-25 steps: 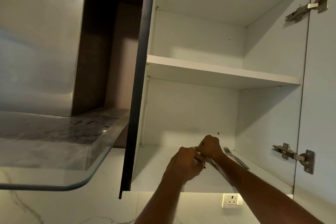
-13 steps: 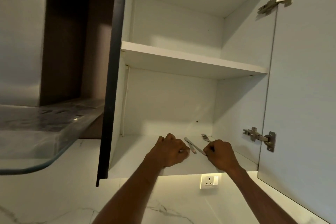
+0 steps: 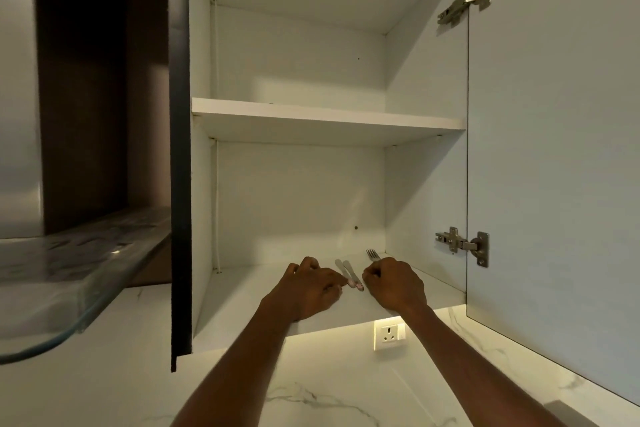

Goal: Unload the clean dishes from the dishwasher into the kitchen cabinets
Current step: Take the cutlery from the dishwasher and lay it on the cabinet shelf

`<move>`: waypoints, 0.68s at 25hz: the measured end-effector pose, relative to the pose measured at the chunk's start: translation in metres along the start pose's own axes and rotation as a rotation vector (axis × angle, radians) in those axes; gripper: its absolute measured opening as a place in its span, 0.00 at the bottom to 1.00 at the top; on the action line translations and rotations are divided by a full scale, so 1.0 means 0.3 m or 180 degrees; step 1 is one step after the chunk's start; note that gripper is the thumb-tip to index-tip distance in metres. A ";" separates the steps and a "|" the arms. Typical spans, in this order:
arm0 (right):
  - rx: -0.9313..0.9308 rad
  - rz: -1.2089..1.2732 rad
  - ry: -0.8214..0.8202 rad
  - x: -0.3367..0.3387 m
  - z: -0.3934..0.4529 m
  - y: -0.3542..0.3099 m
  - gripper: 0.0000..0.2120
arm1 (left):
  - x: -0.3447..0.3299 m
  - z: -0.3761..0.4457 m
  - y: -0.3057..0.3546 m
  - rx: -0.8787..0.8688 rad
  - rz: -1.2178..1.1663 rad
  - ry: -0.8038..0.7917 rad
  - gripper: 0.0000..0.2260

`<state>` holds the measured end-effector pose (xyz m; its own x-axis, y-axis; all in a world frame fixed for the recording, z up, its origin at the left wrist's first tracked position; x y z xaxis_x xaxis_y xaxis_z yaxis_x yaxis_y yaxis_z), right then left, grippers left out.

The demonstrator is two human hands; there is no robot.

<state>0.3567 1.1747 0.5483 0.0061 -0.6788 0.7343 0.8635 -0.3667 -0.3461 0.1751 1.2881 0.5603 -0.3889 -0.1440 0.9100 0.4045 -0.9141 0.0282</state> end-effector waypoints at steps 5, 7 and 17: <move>0.0222 0.0006 0.0395 0.020 -0.018 -0.018 0.15 | -0.009 -0.029 -0.040 0.0412 0.0334 0.0555 0.27; 0.0506 0.0039 0.0621 0.022 -0.057 -0.018 0.18 | -0.010 -0.059 -0.048 0.0665 0.0320 0.0603 0.35; 0.0738 -0.0825 -0.0122 0.073 -0.403 0.029 0.33 | -0.056 -0.451 0.129 0.0690 0.0443 0.1322 0.16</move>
<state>0.3032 1.0797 0.4908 -0.2132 -0.5560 0.8034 0.9304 -0.3665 -0.0067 0.0854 1.2040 0.4902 -0.5984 -0.4387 0.6704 0.6221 -0.7817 0.0437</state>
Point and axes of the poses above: each hand's wrist, its own z-axis towards the middle knuckle, its own x-axis out of the back of the hand, y = z × x, the point moved 2 cm from there along z, towards the middle knuckle, and after that the axes turned 5 degrees about x, right-handed, at the moved point
